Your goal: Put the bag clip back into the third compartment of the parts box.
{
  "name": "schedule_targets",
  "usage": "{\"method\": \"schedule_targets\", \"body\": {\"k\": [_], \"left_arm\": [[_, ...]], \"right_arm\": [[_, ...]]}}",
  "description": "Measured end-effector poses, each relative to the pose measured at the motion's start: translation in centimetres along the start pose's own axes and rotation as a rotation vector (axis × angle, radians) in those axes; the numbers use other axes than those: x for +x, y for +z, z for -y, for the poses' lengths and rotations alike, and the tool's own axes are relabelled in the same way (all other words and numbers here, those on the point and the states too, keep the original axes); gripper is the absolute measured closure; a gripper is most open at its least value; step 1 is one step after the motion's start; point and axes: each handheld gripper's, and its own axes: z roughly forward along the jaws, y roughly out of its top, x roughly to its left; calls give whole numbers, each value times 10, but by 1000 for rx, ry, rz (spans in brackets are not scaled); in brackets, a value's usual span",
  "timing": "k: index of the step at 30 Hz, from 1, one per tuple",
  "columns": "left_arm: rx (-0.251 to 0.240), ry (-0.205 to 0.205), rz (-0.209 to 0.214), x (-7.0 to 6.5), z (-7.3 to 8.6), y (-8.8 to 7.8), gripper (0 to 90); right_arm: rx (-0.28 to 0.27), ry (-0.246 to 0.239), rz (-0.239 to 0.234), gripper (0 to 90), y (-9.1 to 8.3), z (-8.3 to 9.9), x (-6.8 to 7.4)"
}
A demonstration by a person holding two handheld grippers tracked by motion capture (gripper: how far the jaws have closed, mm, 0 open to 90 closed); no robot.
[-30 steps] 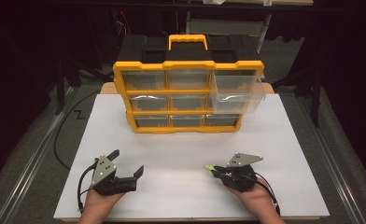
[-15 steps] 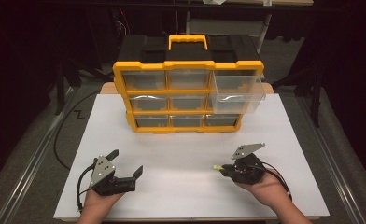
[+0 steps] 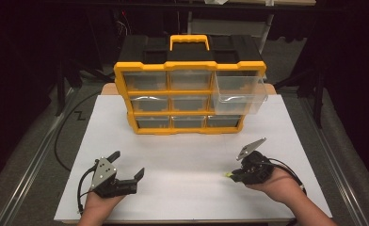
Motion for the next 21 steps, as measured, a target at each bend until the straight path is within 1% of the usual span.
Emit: {"method": "schedule_targets", "body": {"k": [1,2,3,4,6,10,12,14,18,21], "left_arm": [[0,2,-1,-1,0,0,7],[-1,3,-2,-1,0,0,7],[-1,3,-2,-1,0,0,7],[-1,0,-3,-1,0,0,7],[2,-1,-5,-1,0,1,7],[5,7,-3,-3,0,1,7],[2,8,-2,-3,-1,1,7],[7,7,0,-3,0,1,7],[7,8,2,-3,0,1,8],[3,8,7,-3,0,1,7]], "right_arm": [[2,-1,-3,791,-2,0,-1],[10,-14,1,791,-6,-1,-2],[16,-12,-1,791,-10,-3,-2],[16,-12,-1,791,-10,-3,-2],[25,-21,-20,792,-15,-4,-3],[48,-82,-41,792,-23,-8,-4],[55,-84,-42,792,-24,-8,-4],[68,-96,-57,792,-27,-11,-5],[88,-86,-71,792,-34,-16,-5],[98,-90,-75,791,-41,-20,-5]]}}
